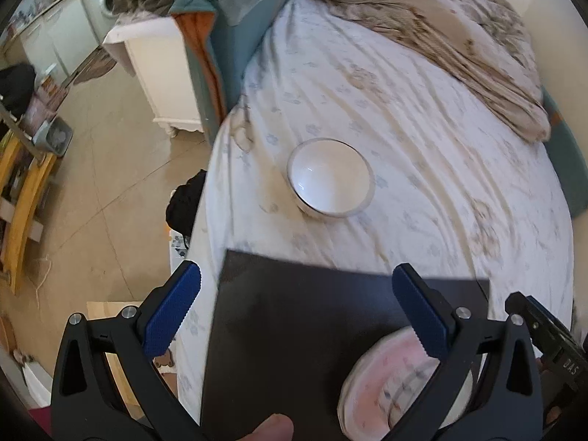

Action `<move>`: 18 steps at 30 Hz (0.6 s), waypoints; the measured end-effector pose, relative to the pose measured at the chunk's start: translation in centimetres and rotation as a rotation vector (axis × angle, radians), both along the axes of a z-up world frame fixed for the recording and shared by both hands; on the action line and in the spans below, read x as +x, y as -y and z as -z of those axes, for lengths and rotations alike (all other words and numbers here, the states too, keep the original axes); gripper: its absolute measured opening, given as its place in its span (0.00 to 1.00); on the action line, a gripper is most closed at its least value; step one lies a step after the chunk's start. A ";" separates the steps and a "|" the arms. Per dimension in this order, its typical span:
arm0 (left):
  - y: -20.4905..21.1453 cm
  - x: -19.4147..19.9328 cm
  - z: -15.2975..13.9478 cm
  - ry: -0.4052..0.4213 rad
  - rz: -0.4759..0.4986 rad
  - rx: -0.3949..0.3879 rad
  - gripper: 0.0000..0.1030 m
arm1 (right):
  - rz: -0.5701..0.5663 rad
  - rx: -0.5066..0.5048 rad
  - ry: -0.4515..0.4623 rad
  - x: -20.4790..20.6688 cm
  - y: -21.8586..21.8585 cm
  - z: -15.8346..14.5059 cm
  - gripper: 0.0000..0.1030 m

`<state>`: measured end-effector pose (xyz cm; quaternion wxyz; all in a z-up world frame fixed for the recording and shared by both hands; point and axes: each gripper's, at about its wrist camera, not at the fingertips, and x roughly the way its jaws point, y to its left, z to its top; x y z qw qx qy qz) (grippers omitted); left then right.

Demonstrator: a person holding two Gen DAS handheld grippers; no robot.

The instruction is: Organize plates and bowls

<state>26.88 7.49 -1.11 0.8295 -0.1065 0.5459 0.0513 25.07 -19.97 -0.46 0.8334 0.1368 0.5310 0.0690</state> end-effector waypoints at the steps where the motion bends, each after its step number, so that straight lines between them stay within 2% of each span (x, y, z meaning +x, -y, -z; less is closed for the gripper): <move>1: -0.6 1.1 0.7 -0.017 -0.012 -0.001 1.00 | -0.013 0.005 -0.012 1.2 -0.3 0.4 1.00; 4: -2.0 3.8 2.6 -0.062 -0.037 -0.007 1.00 | -0.045 0.035 -0.084 4.9 -1.7 2.3 1.00; 8: -3.0 6.5 4.7 -0.076 -0.038 -0.027 1.00 | -0.055 0.066 -0.127 9.3 -3.9 4.5 1.00; 11: -3.3 8.2 6.3 -0.084 -0.024 -0.036 1.00 | -0.099 0.087 -0.192 12.4 -5.9 6.8 1.00; 14: -3.5 10.1 8.1 -0.104 -0.013 -0.077 1.00 | -0.148 0.055 -0.220 14.5 -8.2 8.6 0.98; 15: -3.6 10.6 8.6 -0.112 -0.011 -0.089 0.98 | -0.162 0.052 -0.231 15.2 -8.9 9.4 0.94; 17: -3.6 11.5 9.6 -0.122 -0.010 -0.094 0.85 | -0.180 0.041 -0.255 16.1 -9.8 10.7 0.92; 18: -3.6 12.0 10.3 -0.131 -0.012 -0.100 0.74 | -0.176 0.023 -0.270 16.7 -10.2 11.7 0.87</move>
